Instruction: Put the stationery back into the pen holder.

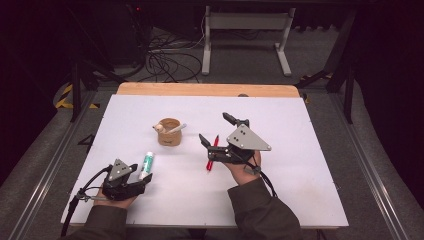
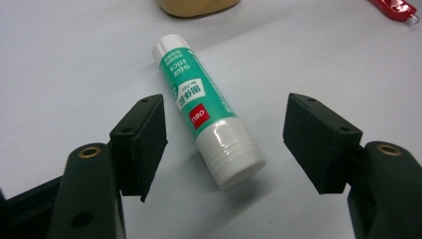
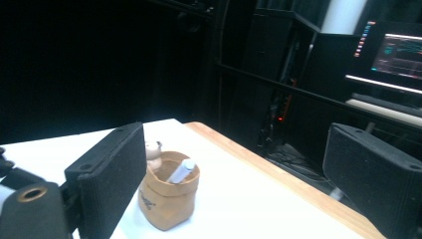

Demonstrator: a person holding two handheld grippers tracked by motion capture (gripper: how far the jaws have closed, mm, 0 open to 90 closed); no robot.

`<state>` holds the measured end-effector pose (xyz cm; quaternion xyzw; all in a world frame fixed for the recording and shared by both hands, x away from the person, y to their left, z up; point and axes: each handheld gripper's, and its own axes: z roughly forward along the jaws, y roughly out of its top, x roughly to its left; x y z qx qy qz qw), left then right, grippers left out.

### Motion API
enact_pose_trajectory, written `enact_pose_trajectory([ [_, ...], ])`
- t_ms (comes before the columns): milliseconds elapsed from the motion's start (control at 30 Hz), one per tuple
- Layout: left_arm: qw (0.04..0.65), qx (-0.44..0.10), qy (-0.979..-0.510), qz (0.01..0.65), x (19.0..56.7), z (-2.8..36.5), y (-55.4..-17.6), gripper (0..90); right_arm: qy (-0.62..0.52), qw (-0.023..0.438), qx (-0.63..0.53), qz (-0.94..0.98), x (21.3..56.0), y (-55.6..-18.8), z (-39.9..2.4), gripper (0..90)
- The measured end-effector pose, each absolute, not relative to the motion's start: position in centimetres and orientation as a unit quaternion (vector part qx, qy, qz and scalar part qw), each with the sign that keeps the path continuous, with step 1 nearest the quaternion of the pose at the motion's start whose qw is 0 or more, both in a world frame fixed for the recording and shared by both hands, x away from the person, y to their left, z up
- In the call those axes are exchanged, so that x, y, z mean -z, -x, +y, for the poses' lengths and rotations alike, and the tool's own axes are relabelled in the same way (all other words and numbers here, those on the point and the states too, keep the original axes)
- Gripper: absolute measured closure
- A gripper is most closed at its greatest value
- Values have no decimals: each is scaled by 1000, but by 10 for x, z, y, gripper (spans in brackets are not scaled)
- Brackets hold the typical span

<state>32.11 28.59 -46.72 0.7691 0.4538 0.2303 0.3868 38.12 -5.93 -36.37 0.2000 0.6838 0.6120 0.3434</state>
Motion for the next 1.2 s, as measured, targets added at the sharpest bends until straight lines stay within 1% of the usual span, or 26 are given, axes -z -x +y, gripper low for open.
enact_pose_trajectory([
  [267, 366, -227, -769, 473, 470, 281, -325, 355, -217, 355, -607, 677, 360, -380, -69, 106],
  [467, 358, -229, -768, 479, 471, 279, -327, 386, -217, 357, -609, 675, 359, -379, -71, 108],
  [767, 340, -224, -767, 496, 473, 279, -333, 394, -215, 357, -611, 673, 357, -377, -70, 112],
  [900, 339, -227, -765, 498, 473, 279, -333, 413, -214, 356, -612, 673, 357, -376, -69, 112],
  [1000, 340, -228, -765, 497, 473, 279, -332, 450, -213, 357, -612, 673, 357, -375, -70, 113],
  [1067, 341, -228, -768, 492, 473, 279, -331, 535, -213, 358, -613, 671, 356, -375, -70, 113],
  [1200, 343, -228, -767, 492, 473, 279, -332, 636, -213, 360, -614, 670, 355, -374, -70, 114],
])
